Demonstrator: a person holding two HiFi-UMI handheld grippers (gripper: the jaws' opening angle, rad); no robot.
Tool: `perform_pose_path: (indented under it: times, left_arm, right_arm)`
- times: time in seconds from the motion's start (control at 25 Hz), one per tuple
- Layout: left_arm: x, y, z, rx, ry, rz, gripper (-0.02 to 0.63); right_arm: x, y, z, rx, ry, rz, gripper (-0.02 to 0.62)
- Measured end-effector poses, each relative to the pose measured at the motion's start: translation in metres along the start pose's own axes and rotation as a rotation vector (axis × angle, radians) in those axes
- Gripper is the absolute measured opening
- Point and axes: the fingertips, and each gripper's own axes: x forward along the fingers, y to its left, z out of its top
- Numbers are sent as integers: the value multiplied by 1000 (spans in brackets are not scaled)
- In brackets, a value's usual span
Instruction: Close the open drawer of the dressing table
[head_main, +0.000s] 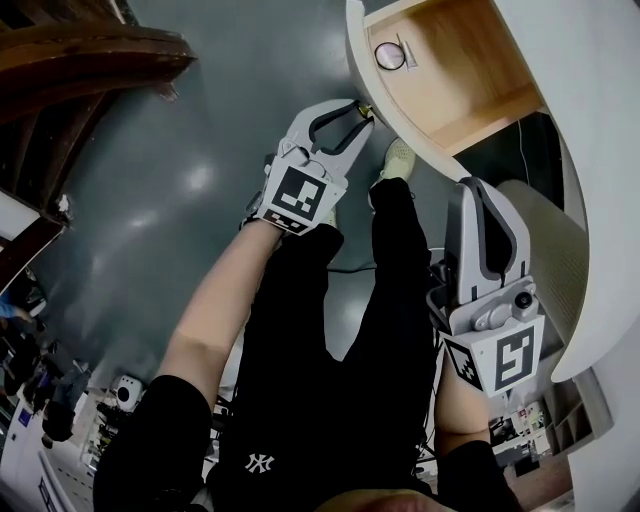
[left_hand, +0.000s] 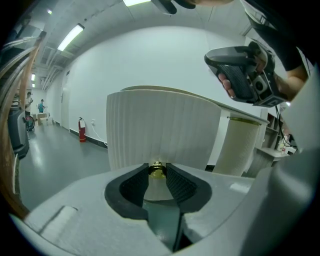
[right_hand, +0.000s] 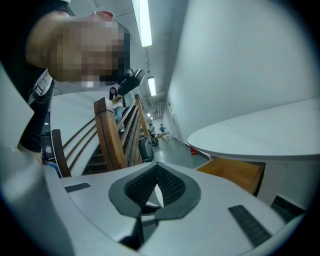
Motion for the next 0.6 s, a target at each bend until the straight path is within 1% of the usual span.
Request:
perform_pose_path:
  times: [0.28,0.6]
  left_arm:
    - [38,-4,20,9,-1,-18,114]
    - [88,-10,50,27,-31,-40,114]
  right_arm:
    - [-7,-26,5,10,3,-40,15]
    - [-14,-60,12,12,-4,-73,15]
